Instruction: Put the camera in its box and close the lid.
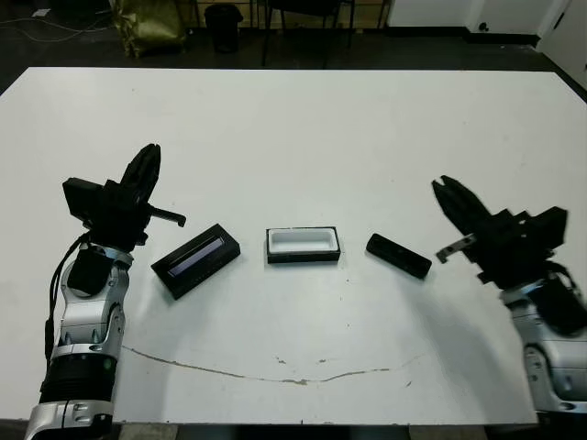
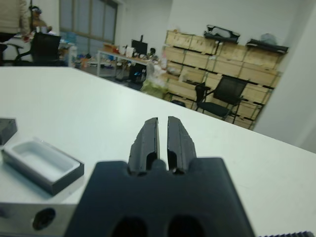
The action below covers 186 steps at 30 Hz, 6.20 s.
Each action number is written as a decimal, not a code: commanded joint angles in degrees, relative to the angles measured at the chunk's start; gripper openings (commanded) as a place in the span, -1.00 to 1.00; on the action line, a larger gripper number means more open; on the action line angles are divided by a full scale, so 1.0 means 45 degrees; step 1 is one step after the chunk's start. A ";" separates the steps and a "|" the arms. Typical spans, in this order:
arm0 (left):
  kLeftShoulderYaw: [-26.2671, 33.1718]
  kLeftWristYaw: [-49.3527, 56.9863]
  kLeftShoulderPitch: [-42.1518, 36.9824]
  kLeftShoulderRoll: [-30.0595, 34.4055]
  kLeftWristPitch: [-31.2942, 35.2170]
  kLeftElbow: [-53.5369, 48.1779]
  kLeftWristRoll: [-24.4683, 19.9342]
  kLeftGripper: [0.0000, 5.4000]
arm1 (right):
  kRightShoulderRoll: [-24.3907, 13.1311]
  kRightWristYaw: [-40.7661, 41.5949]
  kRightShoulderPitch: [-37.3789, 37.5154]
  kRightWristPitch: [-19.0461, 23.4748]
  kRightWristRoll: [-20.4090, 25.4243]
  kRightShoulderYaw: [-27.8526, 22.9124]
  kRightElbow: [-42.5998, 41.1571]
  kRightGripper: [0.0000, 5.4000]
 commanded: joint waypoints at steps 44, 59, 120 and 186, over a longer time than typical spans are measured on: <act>0.0046 -0.0153 0.0157 -0.0092 -0.0196 0.0537 -0.0053 -1.00 | -0.2110 0.5930 -0.0971 0.0143 0.0333 0.0986 0.4867 0.36; 0.0032 -0.0167 0.0166 -0.0050 -0.0074 0.0460 -0.0056 -1.00 | -0.1998 0.5978 -0.1603 -0.0415 -0.0367 0.1688 0.6189 0.03; 0.0018 -0.0129 0.0201 -0.0111 -0.0220 0.0520 0.0019 -1.00 | -0.0919 0.6592 -0.4547 -0.2961 -0.3799 0.4980 1.3664 -0.65; -0.0039 -0.0161 0.0276 -0.0319 -0.0282 0.0668 -0.0113 -1.00 | 0.0717 1.0502 -0.9839 0.1808 -0.0927 0.4331 0.9140 -0.69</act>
